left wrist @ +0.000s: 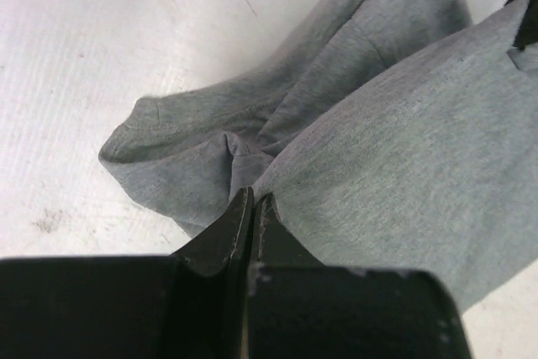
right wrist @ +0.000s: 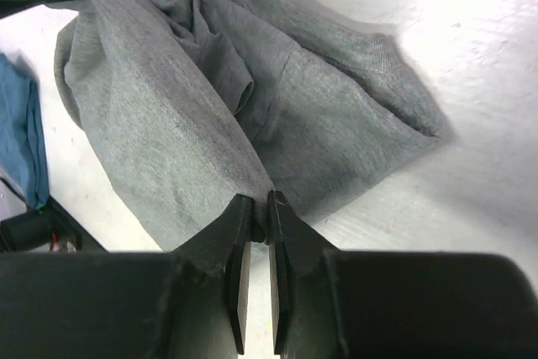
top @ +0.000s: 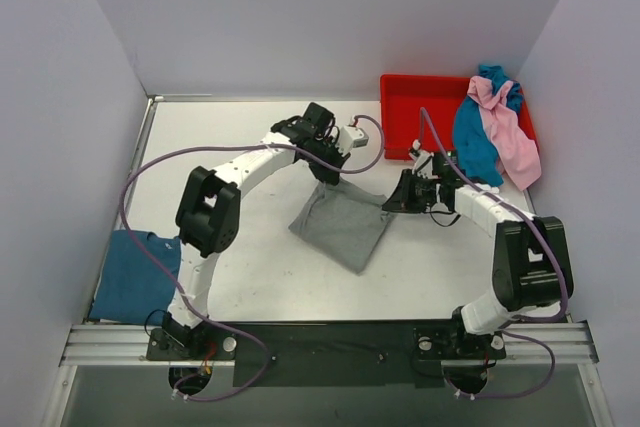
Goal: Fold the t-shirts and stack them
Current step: Fold the long partially folded tshirt into a neat square, then smooth out wrinkles on the folded tshirt
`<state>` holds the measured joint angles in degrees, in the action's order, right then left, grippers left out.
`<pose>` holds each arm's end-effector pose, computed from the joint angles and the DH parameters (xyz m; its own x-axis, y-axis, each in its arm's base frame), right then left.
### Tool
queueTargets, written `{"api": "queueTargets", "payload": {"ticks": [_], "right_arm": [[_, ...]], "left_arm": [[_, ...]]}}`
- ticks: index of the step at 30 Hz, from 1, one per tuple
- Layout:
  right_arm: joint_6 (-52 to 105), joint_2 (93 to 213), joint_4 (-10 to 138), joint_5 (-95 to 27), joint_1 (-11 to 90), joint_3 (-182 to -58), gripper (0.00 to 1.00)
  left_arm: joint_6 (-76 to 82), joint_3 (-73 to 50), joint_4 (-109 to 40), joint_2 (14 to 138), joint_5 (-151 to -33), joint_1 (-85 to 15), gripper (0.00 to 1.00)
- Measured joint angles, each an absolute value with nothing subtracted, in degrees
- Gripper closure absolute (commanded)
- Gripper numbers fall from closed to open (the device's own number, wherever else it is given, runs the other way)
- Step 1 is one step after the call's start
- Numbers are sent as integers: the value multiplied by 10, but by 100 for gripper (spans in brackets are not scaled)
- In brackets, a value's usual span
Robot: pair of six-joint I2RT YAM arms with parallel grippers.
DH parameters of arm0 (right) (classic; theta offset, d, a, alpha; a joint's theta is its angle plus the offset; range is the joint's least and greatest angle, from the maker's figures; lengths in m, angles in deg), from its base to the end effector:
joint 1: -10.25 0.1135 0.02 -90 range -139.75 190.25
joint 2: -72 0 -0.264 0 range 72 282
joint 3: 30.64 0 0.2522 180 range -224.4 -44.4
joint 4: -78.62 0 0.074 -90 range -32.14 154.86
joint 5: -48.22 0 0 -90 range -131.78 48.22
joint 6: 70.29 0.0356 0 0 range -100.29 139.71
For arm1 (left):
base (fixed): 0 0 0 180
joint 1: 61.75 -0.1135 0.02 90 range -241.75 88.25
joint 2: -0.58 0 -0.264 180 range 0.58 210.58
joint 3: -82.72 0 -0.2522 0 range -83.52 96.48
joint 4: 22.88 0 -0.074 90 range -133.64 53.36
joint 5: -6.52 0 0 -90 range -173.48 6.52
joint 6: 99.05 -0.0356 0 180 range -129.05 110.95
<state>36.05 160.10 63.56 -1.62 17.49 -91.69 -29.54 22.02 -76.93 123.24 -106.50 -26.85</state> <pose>0.3056 0.0620 0.1948 -0.7990 0.1152 -0.5902 -0.3607 0.6934 0.6237 0.3789 -0.2813 0.2310 -0.4025 0.6736 -0.6199 0.8970 0.4255 -0.1201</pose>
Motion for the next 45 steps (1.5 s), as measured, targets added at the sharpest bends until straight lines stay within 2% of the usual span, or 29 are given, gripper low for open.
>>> {"api": "queueTargets", "payload": {"ticks": [1, 2, 4, 6, 9, 11, 17, 21, 24, 27, 30, 36, 41, 45], "right_arm": [[364, 1605, 638, -22, 174, -920, 98], [367, 1609, 638, -28, 174, -925, 95], [376, 1620, 638, -45, 173, -938, 84], [383, 1635, 638, -69, 173, -950, 78], [388, 1664, 621, -112, 169, -971, 75], [388, 1687, 598, -141, 164, -998, 72], [372, 1710, 538, -215, 147, -1078, 66], [359, 1653, 525, -226, 155, -1065, 67], [362, 1588, 523, -225, 193, -1031, 82], [378, 1562, 531, -213, 236, -1010, 94], [402, 1583, 544, -192, 254, -1001, 100], [439, 1702, 540, -199, 215, -1023, 100], [430, 1823, 490, -211, 203, -1153, 100], [411, 1868, 468, -219, 203, -1238, 99]], "left_arm": [[-292, 228, -766, 1242, -1062, -269, 90], [-288, 237, -764, 1253, -1060, -269, 85], [-279, 258, -760, 1273, -1053, -268, 70], [-271, 284, -759, 1293, -1043, -268, 62], [-258, 324, -757, 1317, -1020, -270, 47], [-255, 350, -759, 1325, -1011, -274, 43], [-252, 431, -766, 1324, -1002, -290, 45], [-244, 387, -777, 1288, -1023, -308, 61], [-241, 326, -803, 1255, -1057, -321, 64], [-231, 291, -823, 1244, -1107, -323, 74], [-222, 261, -821, 1243, -1136, -317, 78], [-156, 168, -763, 1242, -1143, -313, 75], [-67, 62, -685, 1230, -1115, -321, 71], [-23, -9, -633, 1173, -1112, -323, 66]]}}
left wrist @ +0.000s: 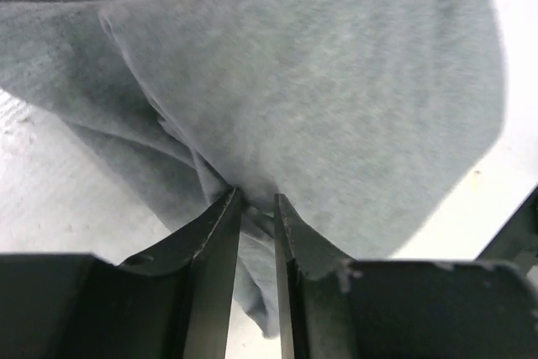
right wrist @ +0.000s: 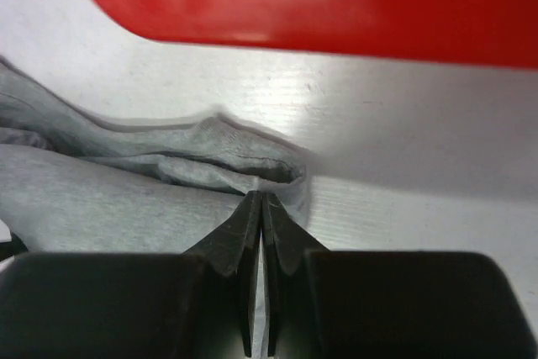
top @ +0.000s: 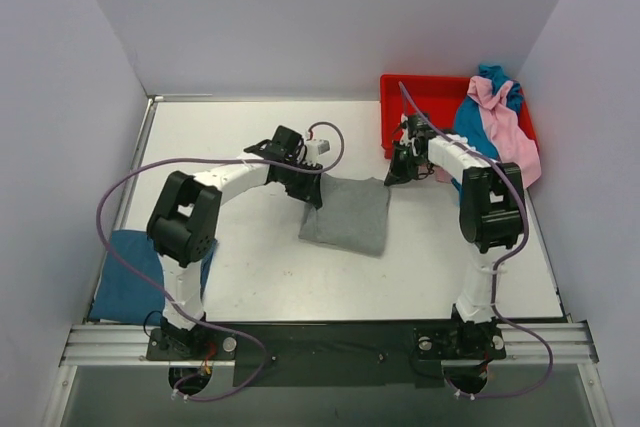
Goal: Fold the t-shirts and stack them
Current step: Smooth out wrinkles on the folded tshirt
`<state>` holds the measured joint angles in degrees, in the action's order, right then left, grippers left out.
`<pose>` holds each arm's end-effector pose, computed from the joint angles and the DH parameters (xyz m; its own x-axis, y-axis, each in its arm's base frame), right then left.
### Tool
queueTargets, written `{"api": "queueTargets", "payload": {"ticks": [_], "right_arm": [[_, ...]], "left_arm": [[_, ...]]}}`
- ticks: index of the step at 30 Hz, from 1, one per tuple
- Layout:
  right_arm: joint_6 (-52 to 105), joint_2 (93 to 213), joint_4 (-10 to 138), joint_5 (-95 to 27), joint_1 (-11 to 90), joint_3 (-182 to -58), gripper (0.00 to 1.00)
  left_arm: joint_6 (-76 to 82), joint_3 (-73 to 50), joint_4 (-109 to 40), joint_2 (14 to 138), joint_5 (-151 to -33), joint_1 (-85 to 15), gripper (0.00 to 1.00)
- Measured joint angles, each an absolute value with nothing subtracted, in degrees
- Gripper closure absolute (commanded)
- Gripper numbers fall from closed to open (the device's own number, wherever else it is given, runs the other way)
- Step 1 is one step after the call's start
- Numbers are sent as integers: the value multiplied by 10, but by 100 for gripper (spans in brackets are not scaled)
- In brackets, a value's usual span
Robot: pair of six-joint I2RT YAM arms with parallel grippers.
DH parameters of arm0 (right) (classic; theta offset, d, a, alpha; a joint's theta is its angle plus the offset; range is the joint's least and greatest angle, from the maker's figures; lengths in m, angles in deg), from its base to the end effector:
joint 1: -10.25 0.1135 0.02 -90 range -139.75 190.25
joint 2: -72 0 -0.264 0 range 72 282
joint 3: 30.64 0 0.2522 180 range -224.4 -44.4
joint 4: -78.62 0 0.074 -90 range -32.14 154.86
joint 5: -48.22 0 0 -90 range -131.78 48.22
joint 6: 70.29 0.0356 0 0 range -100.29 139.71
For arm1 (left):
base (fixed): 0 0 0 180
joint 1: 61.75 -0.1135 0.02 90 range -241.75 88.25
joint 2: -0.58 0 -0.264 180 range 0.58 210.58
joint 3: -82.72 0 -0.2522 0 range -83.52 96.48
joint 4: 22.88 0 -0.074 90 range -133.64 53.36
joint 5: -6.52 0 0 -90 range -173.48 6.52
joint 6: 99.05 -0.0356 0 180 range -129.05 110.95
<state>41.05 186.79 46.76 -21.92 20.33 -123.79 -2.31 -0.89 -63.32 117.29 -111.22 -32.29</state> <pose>0.4203 0.0870 0.1738 -0.8695 0.1931 -0.4547 -0.0506 0.8808 0.4708 0.3634 -0.2243 0.1697 -0.8288 0.3489 -0.4374 0.5397 0.7046 -0.4607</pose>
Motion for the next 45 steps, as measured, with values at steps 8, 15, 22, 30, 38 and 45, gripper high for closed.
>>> {"api": "queueTargets", "payload": {"ticks": [8, 15, 22, 30, 38, 45], "right_arm": [[368, 1839, 430, -222, 204, -1278, 66], [369, 1627, 423, -208, 214, -1116, 43], [433, 1533, 472, -162, 278, -935, 42], [510, 1540, 570, -125, 302, -823, 53], [526, 1595, 626, -106, 305, -818, 100], [524, 1609, 648, -95, 301, -818, 91]], "left_arm": [[-4, -21, -593, 1082, -1107, -334, 49], [-19, 98, -585, 1155, -1090, -368, 47], [-54, 150, -599, 1247, -1109, -363, 47], [-68, 155, -616, 1271, -1140, -355, 89], [-66, 177, -625, 1291, -1130, -353, 100], [-46, 211, -632, 1304, -1064, -356, 84]]}}
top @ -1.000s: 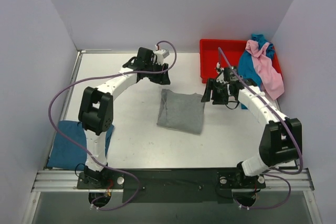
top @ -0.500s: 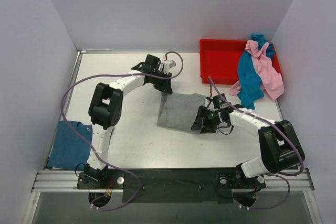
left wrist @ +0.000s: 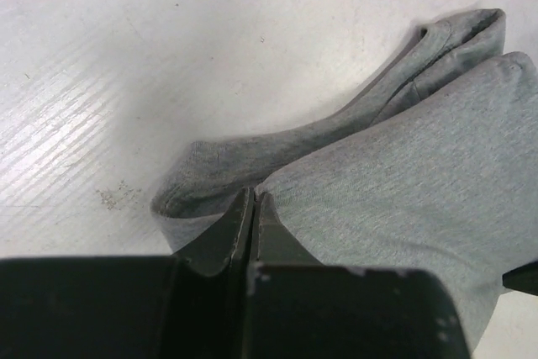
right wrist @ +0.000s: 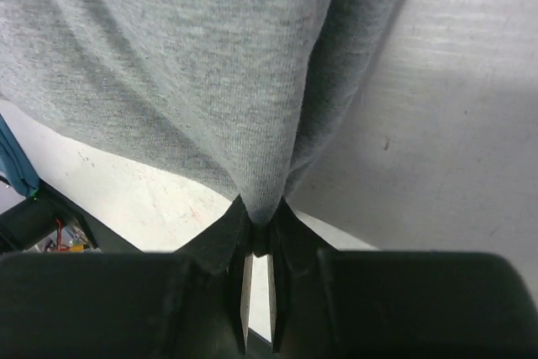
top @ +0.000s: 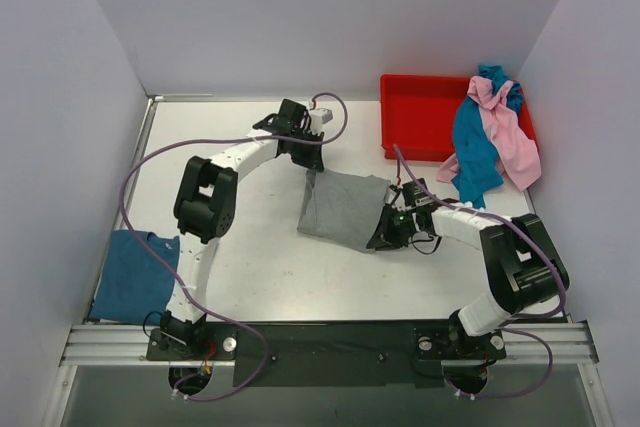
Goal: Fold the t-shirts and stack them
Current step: Smooth out wrinkles on the folded tshirt, then put the neatly folded tshirt into the corner of the board with the left arm
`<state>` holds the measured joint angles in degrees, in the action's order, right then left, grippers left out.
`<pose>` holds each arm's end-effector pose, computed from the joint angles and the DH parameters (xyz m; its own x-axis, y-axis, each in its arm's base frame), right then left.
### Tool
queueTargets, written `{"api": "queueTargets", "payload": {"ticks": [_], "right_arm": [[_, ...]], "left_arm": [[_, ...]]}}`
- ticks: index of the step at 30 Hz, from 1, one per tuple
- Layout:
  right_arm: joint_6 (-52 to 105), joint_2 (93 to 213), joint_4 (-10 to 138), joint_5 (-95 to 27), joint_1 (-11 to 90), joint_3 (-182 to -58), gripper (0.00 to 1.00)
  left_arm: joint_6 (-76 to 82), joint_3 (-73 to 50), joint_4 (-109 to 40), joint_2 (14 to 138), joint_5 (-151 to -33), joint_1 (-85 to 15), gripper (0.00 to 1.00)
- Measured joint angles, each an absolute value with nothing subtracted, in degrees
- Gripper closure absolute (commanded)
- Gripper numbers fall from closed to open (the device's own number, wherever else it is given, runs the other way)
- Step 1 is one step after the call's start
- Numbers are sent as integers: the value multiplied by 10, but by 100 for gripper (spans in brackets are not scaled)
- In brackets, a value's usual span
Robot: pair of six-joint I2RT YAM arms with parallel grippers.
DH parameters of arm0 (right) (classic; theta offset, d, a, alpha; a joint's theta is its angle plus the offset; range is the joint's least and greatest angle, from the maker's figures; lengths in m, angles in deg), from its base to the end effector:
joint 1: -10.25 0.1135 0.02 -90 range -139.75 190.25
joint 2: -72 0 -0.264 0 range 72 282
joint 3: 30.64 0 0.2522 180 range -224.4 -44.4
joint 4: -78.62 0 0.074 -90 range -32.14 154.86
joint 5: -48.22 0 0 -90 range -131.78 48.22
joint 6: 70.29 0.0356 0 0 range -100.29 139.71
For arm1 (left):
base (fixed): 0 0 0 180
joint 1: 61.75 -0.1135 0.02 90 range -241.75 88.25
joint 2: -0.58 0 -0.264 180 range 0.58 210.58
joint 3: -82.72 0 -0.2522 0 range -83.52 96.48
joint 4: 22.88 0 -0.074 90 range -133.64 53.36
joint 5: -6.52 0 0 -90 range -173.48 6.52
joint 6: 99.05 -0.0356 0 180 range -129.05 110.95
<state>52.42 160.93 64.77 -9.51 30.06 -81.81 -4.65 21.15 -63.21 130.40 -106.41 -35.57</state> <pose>0.2561 0.1125 0.1414 -0.9439 0.1457 -0.2964 -0.1051 0.7183 0.6877 0.4448 -0.2341 0.1826 -0.7502 0.2901 -0.5942 0.5671 0.7445 -0.3525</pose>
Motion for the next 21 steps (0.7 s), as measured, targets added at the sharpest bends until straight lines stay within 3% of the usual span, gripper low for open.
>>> {"api": "queueTargets", "payload": {"ticks": [1, 2, 3, 4, 5, 12, 17, 21], "right_arm": [[524, 1609, 650, -94, 301, -818, 79], [522, 1609, 651, -94, 300, -819, 73], [521, 1609, 651, -93, 301, -820, 63], [520, 1609, 650, -88, 300, -821, 60], [520, 1609, 646, -82, 300, -825, 54], [505, 1571, 594, -97, 273, -850, 42], [486, 1486, 551, -130, 220, -853, 41], [459, 1461, 515, -150, 206, -872, 41]], "left_arm": [[-46, 215, -634, 1306, -1063, -357, 70], [-47, 216, -637, 1306, -1064, -357, 43], [-49, 217, -641, 1306, -1064, -358, 29], [-53, 218, -643, 1306, -1064, -359, 17], [-53, 220, -644, 1306, -1064, -361, 16], [-18, 171, -645, 1234, -1048, -386, 13], [43, 39, -632, 1094, -1067, -396, 11], [83, -20, -611, 1075, -1091, -382, 10]]}}
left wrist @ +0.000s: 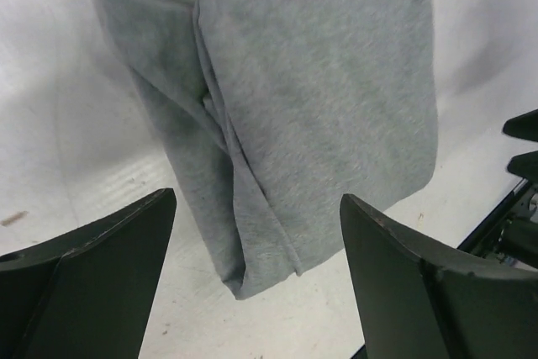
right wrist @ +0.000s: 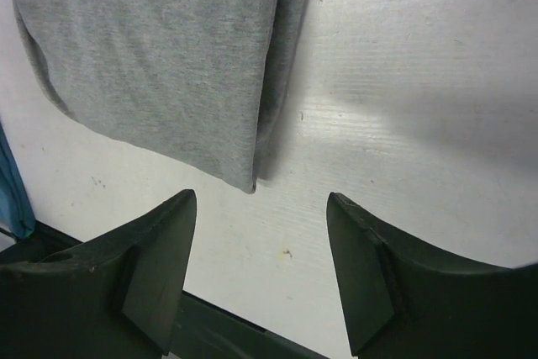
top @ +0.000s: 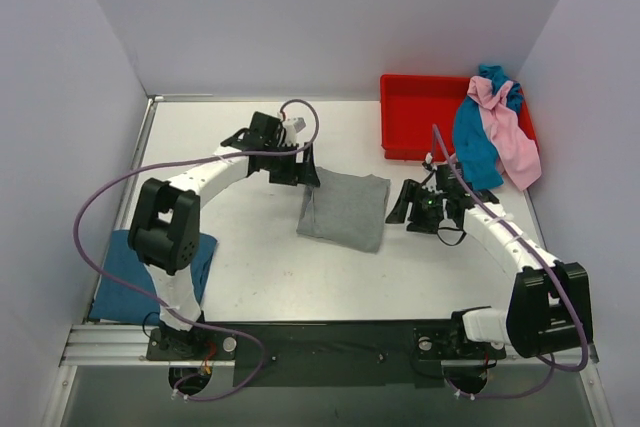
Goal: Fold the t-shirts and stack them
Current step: Put the neatly folded tshirt into the corner of the board with the left arm
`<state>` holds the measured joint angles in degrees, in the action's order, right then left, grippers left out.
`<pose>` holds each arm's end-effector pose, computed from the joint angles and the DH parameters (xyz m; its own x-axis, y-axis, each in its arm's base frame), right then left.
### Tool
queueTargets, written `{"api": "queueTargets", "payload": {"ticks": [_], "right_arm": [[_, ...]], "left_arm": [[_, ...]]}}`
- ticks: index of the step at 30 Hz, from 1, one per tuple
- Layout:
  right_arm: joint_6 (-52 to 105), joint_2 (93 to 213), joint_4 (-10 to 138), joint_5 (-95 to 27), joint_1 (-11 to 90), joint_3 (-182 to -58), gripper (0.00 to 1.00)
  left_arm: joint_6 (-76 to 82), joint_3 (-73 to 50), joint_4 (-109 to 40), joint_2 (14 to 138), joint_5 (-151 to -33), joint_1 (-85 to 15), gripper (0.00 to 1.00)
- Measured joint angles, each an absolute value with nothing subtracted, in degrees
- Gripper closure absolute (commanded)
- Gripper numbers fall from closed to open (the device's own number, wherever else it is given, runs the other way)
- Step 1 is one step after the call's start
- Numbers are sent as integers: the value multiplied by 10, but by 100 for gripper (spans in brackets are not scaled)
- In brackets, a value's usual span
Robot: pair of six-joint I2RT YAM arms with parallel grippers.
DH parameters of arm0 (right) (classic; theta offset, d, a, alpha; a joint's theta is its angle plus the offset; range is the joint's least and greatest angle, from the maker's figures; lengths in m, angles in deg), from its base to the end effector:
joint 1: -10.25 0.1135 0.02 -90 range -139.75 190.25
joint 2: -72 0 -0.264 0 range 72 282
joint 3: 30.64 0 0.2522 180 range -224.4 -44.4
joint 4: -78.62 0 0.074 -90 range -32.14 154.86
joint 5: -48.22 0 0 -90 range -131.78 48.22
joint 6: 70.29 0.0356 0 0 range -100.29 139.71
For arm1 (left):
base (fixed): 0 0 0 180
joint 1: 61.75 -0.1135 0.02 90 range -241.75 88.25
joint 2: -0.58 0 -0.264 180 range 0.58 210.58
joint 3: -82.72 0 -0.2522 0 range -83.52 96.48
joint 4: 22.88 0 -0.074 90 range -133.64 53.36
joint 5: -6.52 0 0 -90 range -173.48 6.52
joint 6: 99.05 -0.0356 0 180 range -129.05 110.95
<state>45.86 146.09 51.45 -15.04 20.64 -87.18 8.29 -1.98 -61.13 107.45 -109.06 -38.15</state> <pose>0.2561 0.0632 0.2169 -0.8308 0.2478 -0.4983 -0.1218 0.7927 0.5974 0.3715 -0.1791 0.2345 -0.8520 0.0789 -0.5176 0.3797 0.7737 -0.5072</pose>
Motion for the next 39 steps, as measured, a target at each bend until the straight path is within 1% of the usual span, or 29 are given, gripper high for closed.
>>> {"api": "queueTargets", "payload": {"ticks": [4, 8, 10, 11, 12, 13, 14, 15, 16, 17, 23, 26, 28, 33, 39], "right_arm": [[432, 1458, 485, -162, 203, -880, 41], [419, 1448, 465, -166, 199, -879, 41], [416, 1440, 461, -170, 196, -879, 41], [415, 1434, 460, -171, 196, -878, 41], [415, 1429, 459, -172, 195, -876, 41], [414, 1423, 456, -174, 195, -874, 41], [414, 1418, 454, -175, 194, -871, 41], [413, 1413, 451, -176, 193, -870, 41], [412, 1408, 447, -178, 192, -870, 41], [411, 1403, 444, -180, 190, -869, 41], [406, 1369, 425, -189, 184, -869, 41], [404, 1353, 421, -195, 182, -867, 41], [402, 1348, 418, -199, 180, -865, 41], [389, 1354, 415, -203, 178, -864, 41], [371, 1408, 415, -199, 177, -878, 41]], "left_arm": [[104, -63, -601, 1103, -1095, -371, 9], [109, -63, -598, 1141, -1089, -362, 9], [117, -55, -595, 1156, -1101, -357, 16], [120, -48, -591, 1162, -1102, -355, 24], [122, -41, -588, 1170, -1108, -353, 29], [126, -32, -586, 1179, -1114, -352, 41], [128, -24, -586, 1189, -1117, -351, 47], [131, -15, -587, 1198, -1125, -350, 60], [129, -4, -587, 1211, -1127, -350, 69], [129, 7, -588, 1224, -1138, -350, 100], [110, 18, -599, 1239, -1175, -357, 100], [51, 9, -656, 1213, -1171, -364, 100], [-5, -8, -708, 1173, -1149, -371, 100], [-151, -71, -850, 1028, -1056, -383, 100], [-272, -119, -1002, 887, -936, -384, 100]]}}
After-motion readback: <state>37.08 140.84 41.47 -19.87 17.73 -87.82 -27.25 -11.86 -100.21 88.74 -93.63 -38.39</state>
